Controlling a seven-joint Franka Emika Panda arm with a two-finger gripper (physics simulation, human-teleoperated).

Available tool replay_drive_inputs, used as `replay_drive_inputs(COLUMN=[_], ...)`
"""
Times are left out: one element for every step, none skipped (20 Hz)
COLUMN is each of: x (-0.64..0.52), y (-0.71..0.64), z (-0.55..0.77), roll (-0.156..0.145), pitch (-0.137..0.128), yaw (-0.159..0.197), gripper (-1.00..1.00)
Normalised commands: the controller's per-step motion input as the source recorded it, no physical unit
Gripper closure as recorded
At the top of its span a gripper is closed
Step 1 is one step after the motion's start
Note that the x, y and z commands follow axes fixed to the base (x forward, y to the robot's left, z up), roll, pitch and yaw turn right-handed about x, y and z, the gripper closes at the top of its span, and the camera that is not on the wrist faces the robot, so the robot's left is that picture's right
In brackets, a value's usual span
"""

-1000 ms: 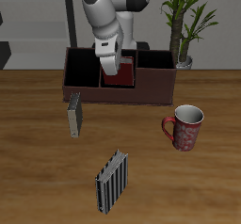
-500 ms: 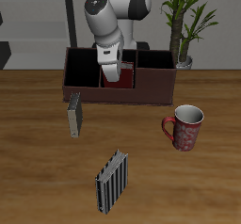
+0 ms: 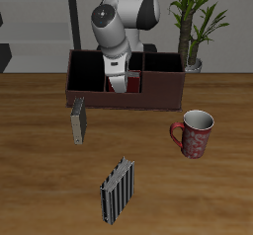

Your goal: Place the red book into the back desk caddy's front compartment

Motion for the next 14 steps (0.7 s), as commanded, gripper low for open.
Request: replay_drive_inputs(x=[0.03,-0.02,0.07,-0.06,0.16,0.09,0.10,0.01,0.01,0.03,0.01,0.03,0.03,0.05], y=[-0.01,-0.03,-0.07,0.09,-0.15,-0.08,-0.12,0.01,0.04,0.00,0.02,0.02,0.00,0.01], z=[-0.15,-0.20,-0.04,-0.01,-0.04,0.00,0.02,0.05,0.00,0.01,-0.01,0.06,0.03,0.04], roll=[-0.002,-0.025,-0.012,-0.004,-0.014,-0.013,-0.002,0.006,0.004,0.006,0.018,0.007,0.000,0.012], pitch=[0.059,0.089,0.016,0.004,0.029,0.016,-0.003,-0.002,0.012,0.011,0.017,0.004,-0.017,-0.005], yaw=[-0.034,-0.059,0.018,-0.118,0.012,-0.021,-0.002,-0.025,-0.030,-0.018,0.000,-0.024,0.000,-0.027], gripper=[1.00,1.00,1.00,-1.00,-1.00,-1.00,-1.00,-1.00,-1.00,-1.00,-1.00,-1.00,-1.00,-1.00])
